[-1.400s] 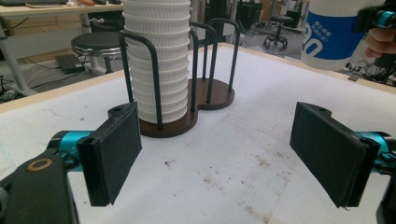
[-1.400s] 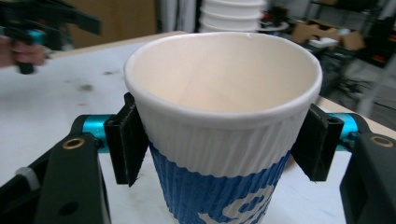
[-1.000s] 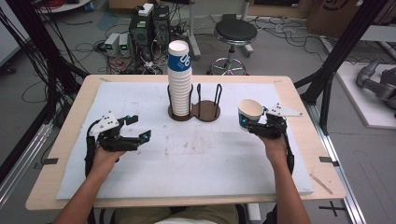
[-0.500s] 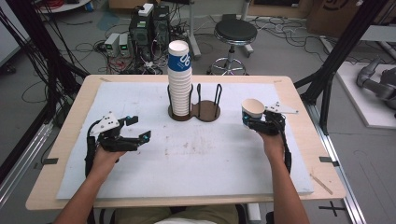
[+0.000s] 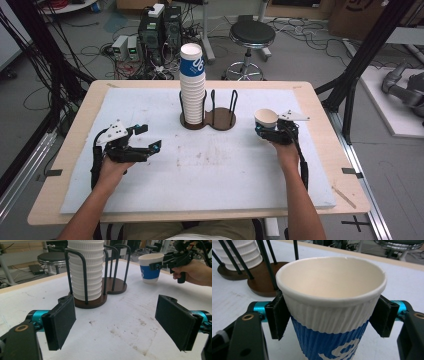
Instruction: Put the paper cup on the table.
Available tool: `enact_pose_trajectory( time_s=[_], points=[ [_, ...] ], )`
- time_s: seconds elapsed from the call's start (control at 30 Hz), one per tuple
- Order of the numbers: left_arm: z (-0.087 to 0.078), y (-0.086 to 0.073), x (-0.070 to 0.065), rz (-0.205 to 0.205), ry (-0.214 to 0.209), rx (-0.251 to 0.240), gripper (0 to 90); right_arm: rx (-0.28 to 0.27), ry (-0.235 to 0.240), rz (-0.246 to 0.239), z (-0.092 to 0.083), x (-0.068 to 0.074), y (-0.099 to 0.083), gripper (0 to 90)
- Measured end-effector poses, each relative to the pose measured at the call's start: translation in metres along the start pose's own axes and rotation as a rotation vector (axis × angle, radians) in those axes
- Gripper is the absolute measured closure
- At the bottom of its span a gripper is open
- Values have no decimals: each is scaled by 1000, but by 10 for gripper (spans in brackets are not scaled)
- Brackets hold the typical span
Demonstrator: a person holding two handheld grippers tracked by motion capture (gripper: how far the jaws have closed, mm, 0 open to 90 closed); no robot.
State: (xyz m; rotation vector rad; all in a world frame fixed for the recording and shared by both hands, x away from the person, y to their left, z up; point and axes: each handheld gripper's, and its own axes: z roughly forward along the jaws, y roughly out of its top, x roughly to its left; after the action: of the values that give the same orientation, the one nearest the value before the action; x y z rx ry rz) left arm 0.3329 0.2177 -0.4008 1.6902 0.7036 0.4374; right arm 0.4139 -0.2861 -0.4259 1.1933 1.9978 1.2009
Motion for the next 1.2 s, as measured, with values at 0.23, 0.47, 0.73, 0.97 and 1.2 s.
enact_pose_trajectory(
  time_s=[0.23, 0.47, 0.73, 0.97, 1.2],
  points=[
    [0, 0, 0, -1, 0, 2, 167, 2, 19, 37, -2, -4, -5, 263],
    [1, 0, 0, 1, 1, 3, 167, 19, 26, 24, -9, -4, -9, 244],
    [0, -1, 1, -2, 5, 0, 168, 53, 26, 34, -13, -5, -16, 209],
    [0, -1, 2, -2, 5, 0, 168, 86, 24, 24, -14, -5, -18, 209],
    [0, -1, 2, -4, 4, 1, 168, 110, 8, 0, -22, -5, -20, 208]
  ],
)
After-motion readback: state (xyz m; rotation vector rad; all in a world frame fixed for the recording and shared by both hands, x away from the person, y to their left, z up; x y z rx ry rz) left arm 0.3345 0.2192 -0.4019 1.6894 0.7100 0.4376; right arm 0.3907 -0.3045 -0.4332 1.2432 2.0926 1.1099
